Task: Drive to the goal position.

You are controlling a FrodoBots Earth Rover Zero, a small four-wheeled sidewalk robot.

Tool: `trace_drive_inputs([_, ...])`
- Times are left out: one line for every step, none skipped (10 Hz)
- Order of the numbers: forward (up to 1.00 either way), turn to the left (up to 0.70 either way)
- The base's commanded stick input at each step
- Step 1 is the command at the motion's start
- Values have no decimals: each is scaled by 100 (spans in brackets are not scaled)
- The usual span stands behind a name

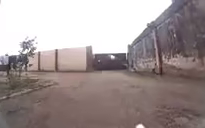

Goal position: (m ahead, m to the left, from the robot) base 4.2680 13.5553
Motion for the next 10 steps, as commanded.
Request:
trace_drive_inputs([70,0])
trace_drive_inputs([70,0])
trace_drive_inputs([70,0])
trace_drive_inputs([70,0])
trace_drive_inputs([70,0])
trace_drive_inputs([70,0])
trace_drive_inputs([70,0])
trace_drive_inputs([70,0])
trace_drive_inputs([70,0])
trace_drive_inputs([70,0])
